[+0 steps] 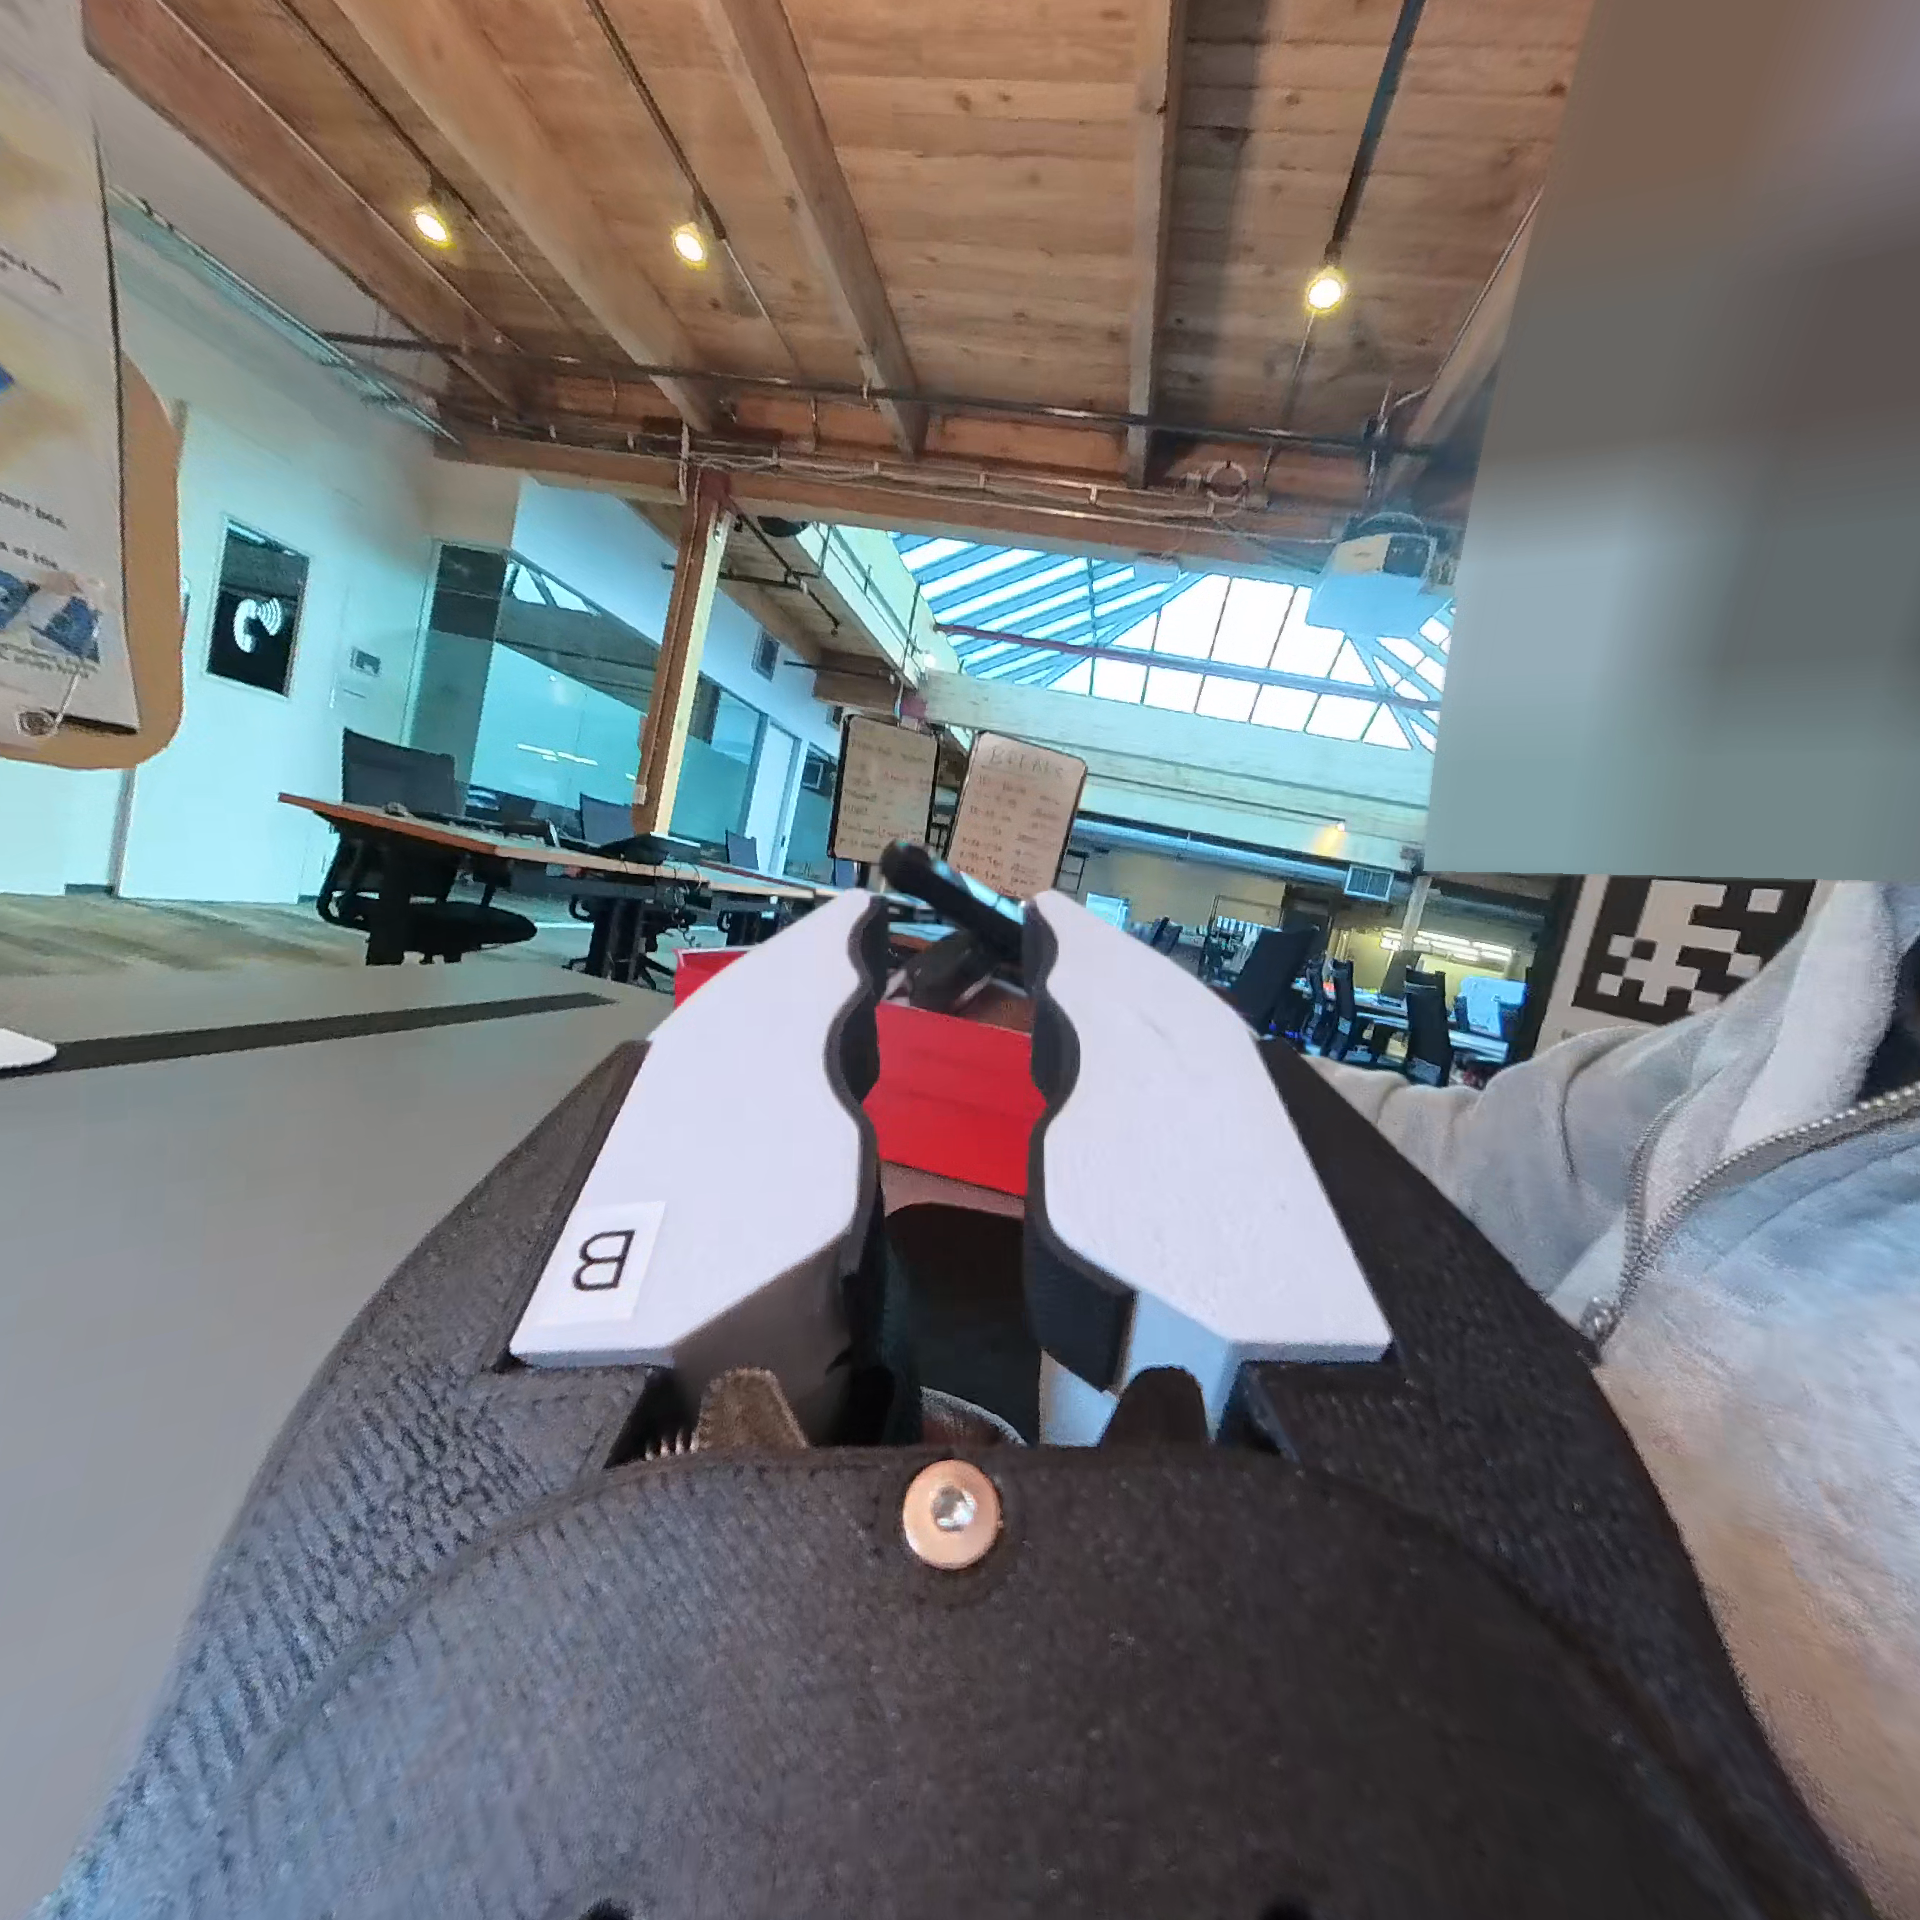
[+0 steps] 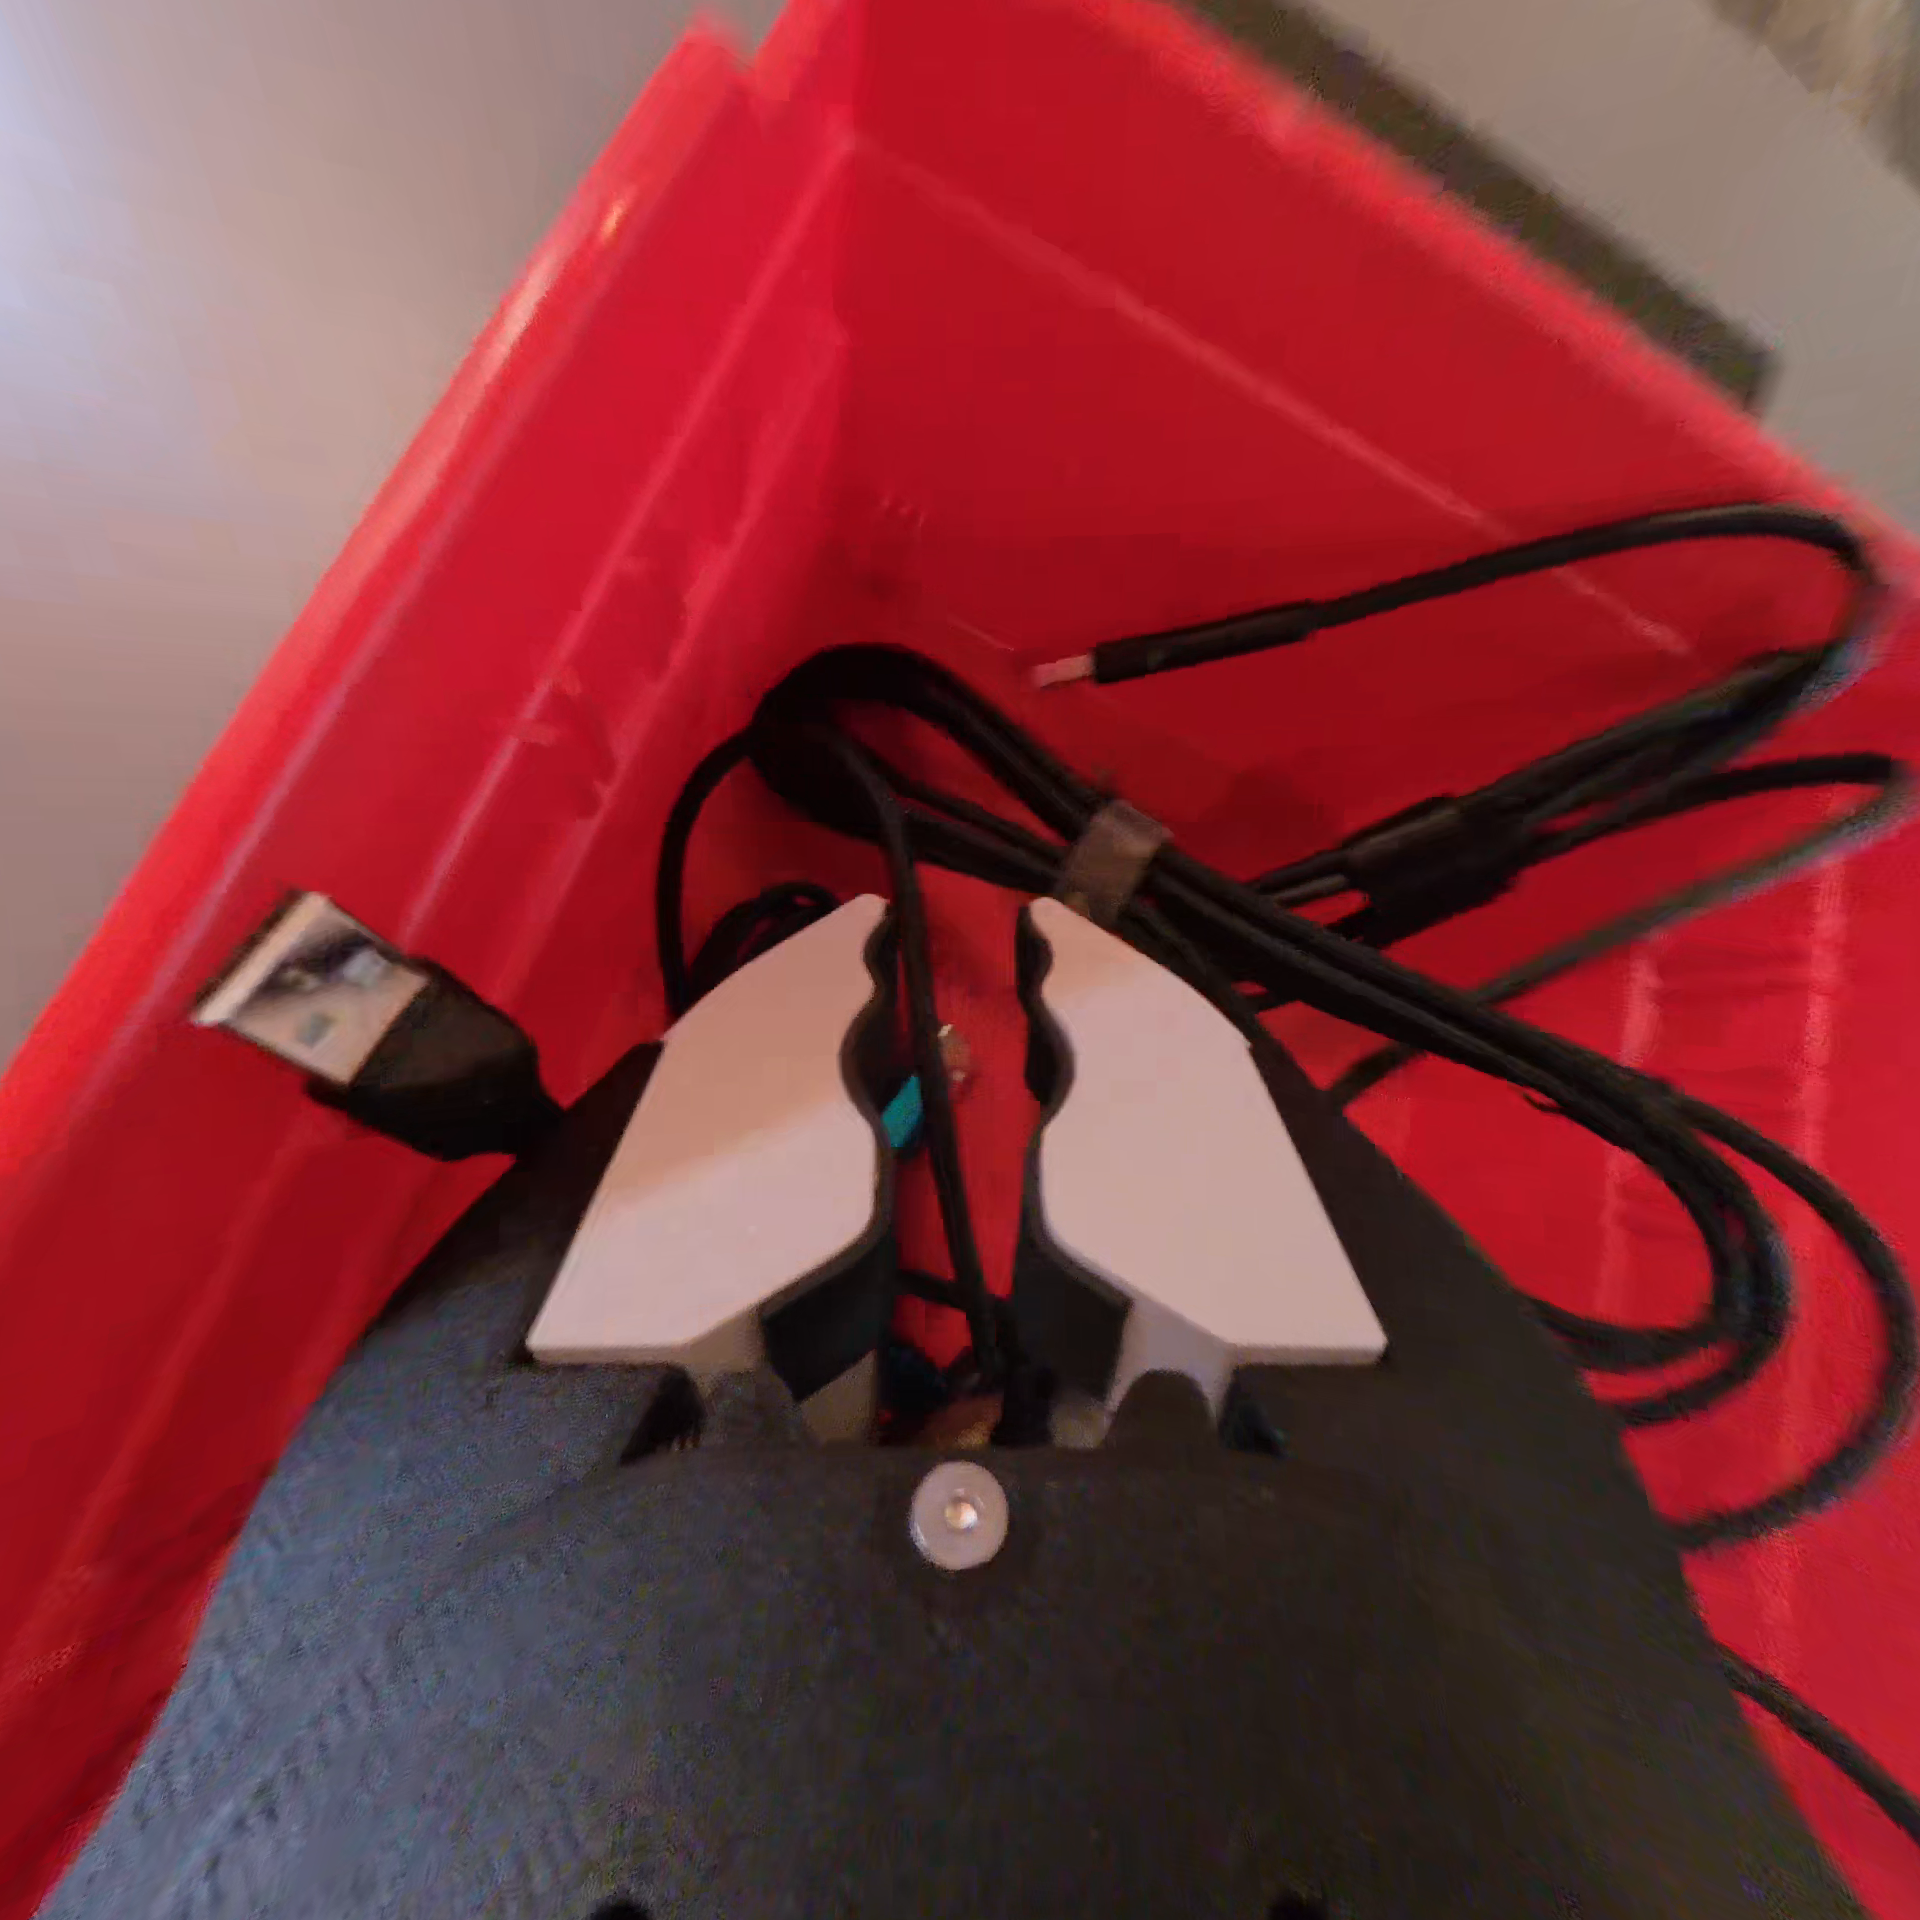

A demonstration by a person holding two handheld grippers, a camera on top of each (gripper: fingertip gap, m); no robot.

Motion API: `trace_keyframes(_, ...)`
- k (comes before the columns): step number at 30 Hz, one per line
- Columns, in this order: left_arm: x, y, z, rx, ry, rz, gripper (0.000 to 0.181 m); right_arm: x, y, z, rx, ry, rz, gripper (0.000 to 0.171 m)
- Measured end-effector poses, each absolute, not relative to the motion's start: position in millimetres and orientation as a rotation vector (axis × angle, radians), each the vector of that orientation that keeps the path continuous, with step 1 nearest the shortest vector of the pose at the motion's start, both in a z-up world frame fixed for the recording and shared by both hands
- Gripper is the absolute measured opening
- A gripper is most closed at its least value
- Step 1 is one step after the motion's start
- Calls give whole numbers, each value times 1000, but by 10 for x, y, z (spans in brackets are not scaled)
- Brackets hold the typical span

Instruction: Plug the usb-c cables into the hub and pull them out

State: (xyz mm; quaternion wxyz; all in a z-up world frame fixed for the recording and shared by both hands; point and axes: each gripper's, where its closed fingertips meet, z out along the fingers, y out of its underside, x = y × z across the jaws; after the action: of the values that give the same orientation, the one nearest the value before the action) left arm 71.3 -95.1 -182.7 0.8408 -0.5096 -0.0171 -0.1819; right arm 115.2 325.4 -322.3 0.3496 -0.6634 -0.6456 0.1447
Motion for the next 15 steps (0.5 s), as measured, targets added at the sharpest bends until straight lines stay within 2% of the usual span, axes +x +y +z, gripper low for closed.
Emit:
trace_keyframes(7, 673, -987, -1894, -1064, -57, -404, 25, 1477, 3427, -1966, -1526, -1162, 572, 58)
trace_keyframes(9, 680, -994, -1899, -1062, -56, -423, 25, 1724, 3531, -1774, -1537, -1057, 541, 60)
trace_keyframes(11, 705, -1035, -1880, -1041, -41, -399, 25, 2022, 3685, -1856, -1686, -976, 459, 61)
trace_keyframes(13, 699, -1085, -1864, -1017, -42, -362, 25, 2165, 3691, -2180, -1883, -1002, 463, 83)
trace_keyframes(15, 675, -1135, -1842, -989, -56, -348, 25, 2206, 3642, -2594, -2053, -1078, 442, 97)
